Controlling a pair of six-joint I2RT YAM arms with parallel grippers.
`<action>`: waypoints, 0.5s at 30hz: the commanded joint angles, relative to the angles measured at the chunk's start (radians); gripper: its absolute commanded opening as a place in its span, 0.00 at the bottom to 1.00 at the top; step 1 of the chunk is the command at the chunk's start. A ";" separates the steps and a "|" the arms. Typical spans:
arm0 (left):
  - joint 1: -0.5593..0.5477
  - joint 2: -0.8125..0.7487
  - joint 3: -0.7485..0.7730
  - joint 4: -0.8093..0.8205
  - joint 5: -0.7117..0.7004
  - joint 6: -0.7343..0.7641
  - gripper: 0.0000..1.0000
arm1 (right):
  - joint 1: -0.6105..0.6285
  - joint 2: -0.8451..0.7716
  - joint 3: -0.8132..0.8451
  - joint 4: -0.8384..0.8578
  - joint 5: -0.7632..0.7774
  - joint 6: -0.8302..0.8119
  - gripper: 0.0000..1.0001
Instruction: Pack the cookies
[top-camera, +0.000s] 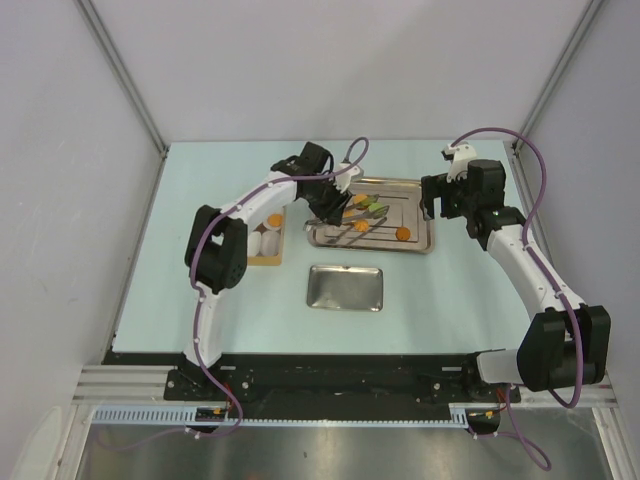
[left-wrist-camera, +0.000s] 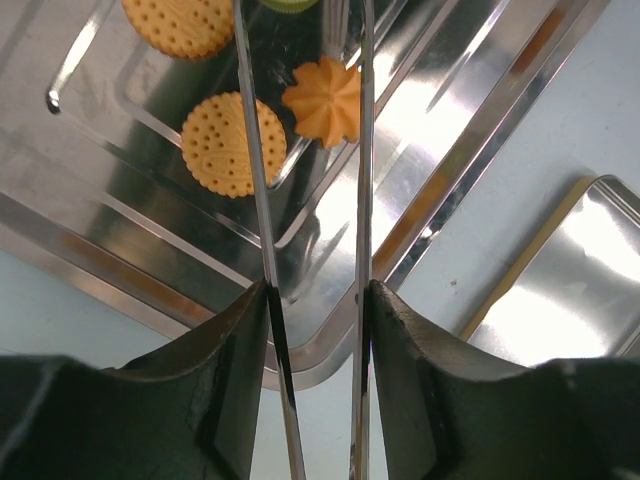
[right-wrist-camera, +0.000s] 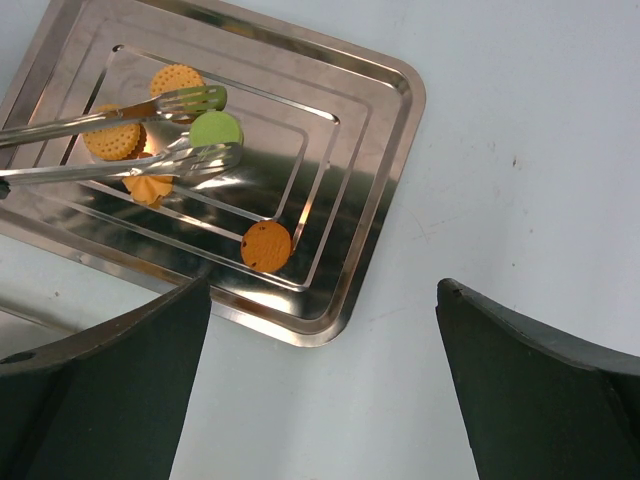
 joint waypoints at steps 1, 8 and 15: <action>-0.005 -0.076 -0.035 0.002 -0.003 0.029 0.47 | -0.004 -0.009 0.013 0.023 -0.013 -0.007 1.00; -0.004 -0.098 -0.081 0.018 -0.012 0.030 0.47 | -0.006 -0.010 0.012 0.024 -0.015 -0.006 1.00; -0.005 -0.096 -0.069 0.028 -0.016 0.017 0.46 | -0.004 -0.012 0.013 0.022 -0.015 -0.007 1.00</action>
